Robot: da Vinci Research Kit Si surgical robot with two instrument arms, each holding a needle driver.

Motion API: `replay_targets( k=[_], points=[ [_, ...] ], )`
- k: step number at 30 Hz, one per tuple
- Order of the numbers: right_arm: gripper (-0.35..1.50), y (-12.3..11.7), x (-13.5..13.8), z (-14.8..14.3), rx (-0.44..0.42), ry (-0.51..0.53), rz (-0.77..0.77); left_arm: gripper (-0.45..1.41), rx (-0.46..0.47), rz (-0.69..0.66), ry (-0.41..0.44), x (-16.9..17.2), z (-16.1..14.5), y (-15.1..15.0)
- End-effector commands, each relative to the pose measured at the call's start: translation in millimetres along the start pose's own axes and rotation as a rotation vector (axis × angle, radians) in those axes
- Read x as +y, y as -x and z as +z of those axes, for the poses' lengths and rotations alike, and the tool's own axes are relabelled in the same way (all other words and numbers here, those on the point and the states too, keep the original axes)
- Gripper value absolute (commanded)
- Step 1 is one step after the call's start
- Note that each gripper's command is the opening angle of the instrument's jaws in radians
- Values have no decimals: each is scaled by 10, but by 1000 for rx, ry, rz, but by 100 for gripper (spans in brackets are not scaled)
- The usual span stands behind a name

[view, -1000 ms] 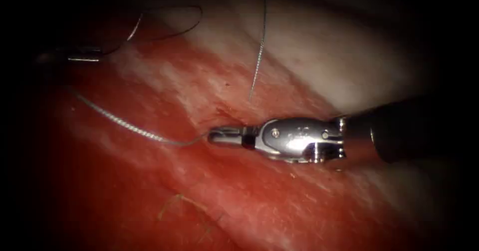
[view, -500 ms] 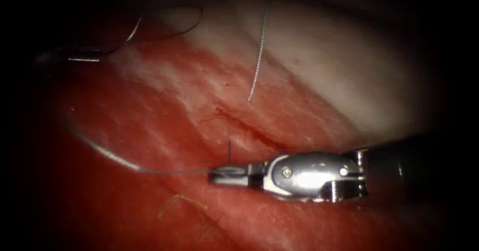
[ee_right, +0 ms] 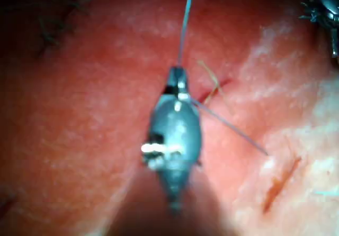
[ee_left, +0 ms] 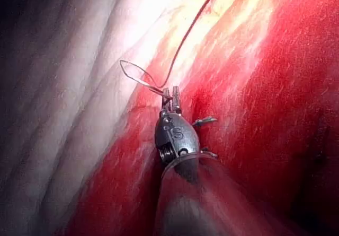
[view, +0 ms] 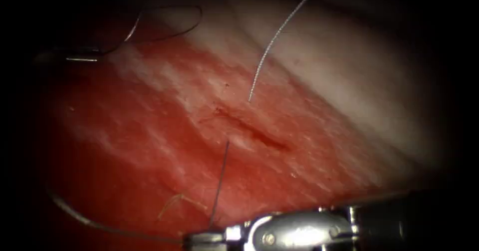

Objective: Wound Closure

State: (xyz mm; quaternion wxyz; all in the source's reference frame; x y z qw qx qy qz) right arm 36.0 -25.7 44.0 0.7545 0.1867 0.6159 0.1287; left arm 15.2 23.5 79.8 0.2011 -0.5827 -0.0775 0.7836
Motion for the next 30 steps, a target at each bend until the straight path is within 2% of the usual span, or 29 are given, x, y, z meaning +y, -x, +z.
replay_targets(
  k=[1,2,4,6,8,10,17,20,23,30],
  points=[
    [-35,2,-7,7,2,-4,3,-45,0,0,1,1,7,5],
    [0,2,-5,7,2,-2,4,-45,1,0,1,1,6,5],
    [46,3,1,6,9,6,7,-45,1,0,1,1,7,5],
    [103,5,11,5,16,52,12,-45,1,0,1,1,6,5],
    [120,8,19,3,28,74,17,-45,1,0,1,1,6,5],
    [125,10,28,-4,40,84,22,-45,1,0,3,1,5,6],
    [125,24,59,-30,35,112,9,-45,1,-3,9,-2,0,3],
    [128,34,66,-36,30,120,8,-45,0,-13,24,-7,-10,-8],
    [123,40,72,-42,26,123,-8,-45,11,-23,14,-15,-14,-22],
    [118,44,99,-45,14,147,-46,-45,23,-32,-7,-23,11,-36]
  ],
)
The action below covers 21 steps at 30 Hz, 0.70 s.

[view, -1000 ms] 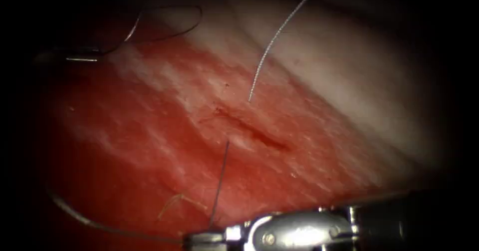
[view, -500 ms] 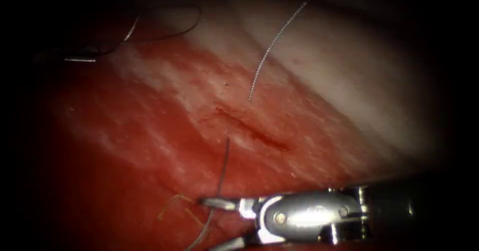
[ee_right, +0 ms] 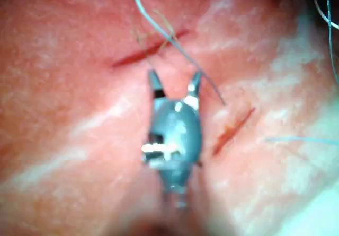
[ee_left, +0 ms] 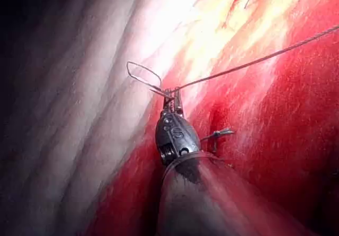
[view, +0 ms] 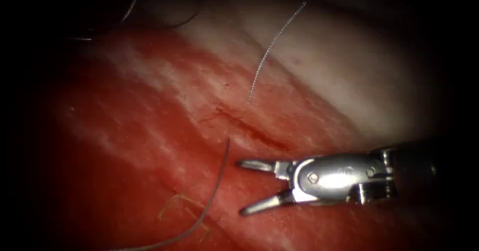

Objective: Wound Closure

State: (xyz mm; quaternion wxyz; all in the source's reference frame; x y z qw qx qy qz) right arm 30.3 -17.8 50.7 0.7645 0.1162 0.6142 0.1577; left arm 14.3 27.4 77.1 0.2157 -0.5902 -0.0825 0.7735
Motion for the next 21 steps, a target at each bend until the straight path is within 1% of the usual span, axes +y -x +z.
replay_targets(
  k=[1,3,5,11,14,15,16,17,18,21],
  points=[
    [120,10,5,16,-3,9,-13,-45,-2,1,-12,-2,18,8],
    [120,13,9,22,-6,16,-25,-45,3,3,-15,-2,24,11],
    [120,20,16,35,-10,31,-32,-45,2,9,-17,-1,31,17],
    [120,29,26,52,-15,49,-34,-45,-8,6,-14,1,32,25],
    [110,32,29,58,-17,56,-35,-45,-8,7,-14,1,32,26],
    [86,33,28,59,-18,57,-37,-45,-8,7,-14,1,32,26],
    [54,35,27,58,-17,56,-38,-45,-8,7,-14,1,32,26],
    [7,36,26,57,-16,51,-40,-45,-8,7,-14,1,32,26],
    [-35,36,24,55,-19,30,-41,-45,-7,7,-11,1,32,26],
    [-35,35,18,49,-37,3,-41,-45,-7,7,-11,1,32,27]
  ],
)
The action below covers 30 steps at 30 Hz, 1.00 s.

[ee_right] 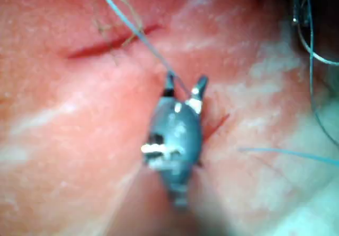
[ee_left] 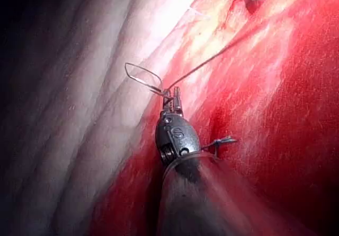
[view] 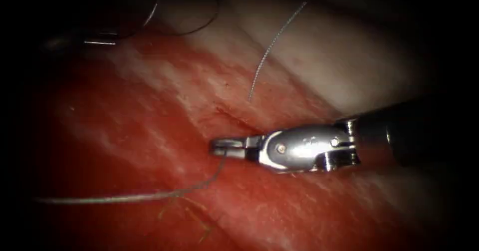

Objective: Wound Closure

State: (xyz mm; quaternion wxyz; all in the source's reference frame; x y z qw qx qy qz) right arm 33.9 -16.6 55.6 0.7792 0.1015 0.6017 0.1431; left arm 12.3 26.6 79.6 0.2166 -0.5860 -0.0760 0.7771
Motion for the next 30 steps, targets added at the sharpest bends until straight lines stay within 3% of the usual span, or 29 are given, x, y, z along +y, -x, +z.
replay_targets(
  k=[1,7,12,13,14,15,16,18,23,26,30],
  points=[
    [-35,-1,-13,0,0,-14,-1,-45,1,0,2,0,6,5],
    [-35,-18,-39,-7,11,-38,-6,-45,1,-5,1,1,7,6],
    [-35,-23,-38,-2,18,-36,-3,-45,0,-2,4,1,9,9],
    [34,-24,-37,-1,32,-16,-2,-45,-2,-2,5,1,9,9],
    [83,-24,-36,0,43,1,-2,-45,-2,-1,6,1,9,10],
    [108,-25,-36,2,52,17,-1,-45,-5,-1,7,1,9,10],
    [121,-25,-35,3,56,30,0,-45,-5,0,7,1,9,11],
    [133,-26,-35,3,58,45,2,-45,-8,2,7,2,10,12],
    [136,-25,-37,-10,60,55,2,-45,-15,3,3,0,18,20],
    [141,-22,-37,-20,48,74,2,-45,-19,31,-44,-4,24,21],
    [143,-15,-35,-37,30,100,8,-45,-6,36,-54,3,48,26]
  ],
)
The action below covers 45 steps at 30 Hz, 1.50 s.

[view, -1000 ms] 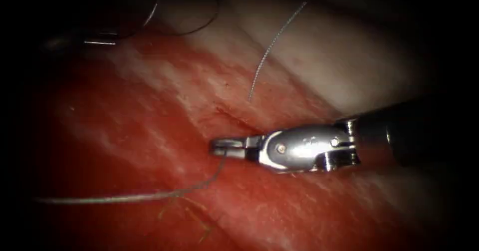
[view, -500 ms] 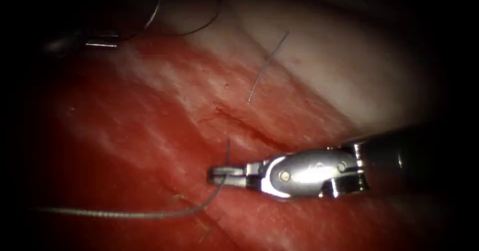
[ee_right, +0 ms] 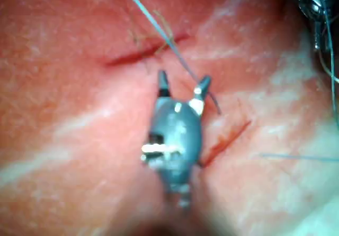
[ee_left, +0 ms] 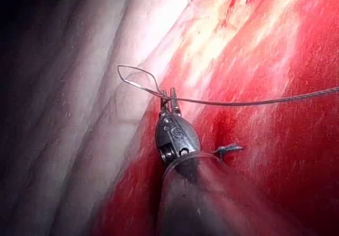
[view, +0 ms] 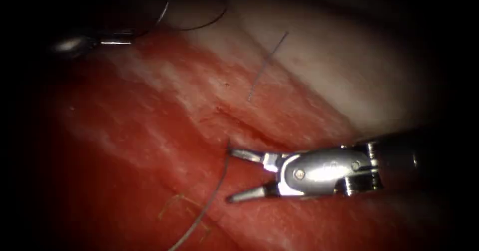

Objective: Wound Closure

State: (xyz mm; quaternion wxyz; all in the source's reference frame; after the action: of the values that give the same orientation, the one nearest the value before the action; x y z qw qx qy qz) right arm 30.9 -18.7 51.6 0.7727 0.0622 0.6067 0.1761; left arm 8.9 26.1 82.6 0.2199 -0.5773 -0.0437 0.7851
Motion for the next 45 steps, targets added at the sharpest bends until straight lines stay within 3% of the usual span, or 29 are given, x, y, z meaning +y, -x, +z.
replay_targets(
  k=[1,5,8,10,12,13,14,17,20,24,27,30,39,45],
  points=[
    [143,7,-5,0,-6,6,4,-45,5,11,9,6,14,8],
    [143,11,-4,-5,-7,7,2,-45,-28,13,35,25,43,28],
    [143,12,-6,-5,-7,6,0,-45,-67,27,44,26,47,42],
    [145,12,-6,-5,-7,6,0,16,-85,14,25,21,46,47],
    [145,12,-6,-5,-7,6,0,29,-103,-62,-17,13,44,48],
    [145,12,-6,-5,-7,6,0,58,-111,-110,-40,11,43,47],
    [145,12,-6,-5,-7,6,0,71,-114,-147,-51,9,42,45],
    [146,12,-6,-5,-7,6,0,88,-116,-212,-33,13,34,34],
    [146,13,-6,-6,-7,6,0,93,-123,-248,19,28,21,9],
    [146,15,-7,-6,-7,6,-2,113,-222,-264,69,54,-2,-28],
    [146,16,-8,-5,-7,6,-3,116,-325,-249,114,66,-23,-57],
    [146,18,-7,-4,-8,8,-4,115,-376,-212,101,61,-43,-88],
    [146,21,-9,-3,-8,9,-7,108,-404,-90,21,1,-98,-152],
    [146,23,-10,1,-8,11,-9,84,-373,119,20,-9,-97,-167]
  ],
)
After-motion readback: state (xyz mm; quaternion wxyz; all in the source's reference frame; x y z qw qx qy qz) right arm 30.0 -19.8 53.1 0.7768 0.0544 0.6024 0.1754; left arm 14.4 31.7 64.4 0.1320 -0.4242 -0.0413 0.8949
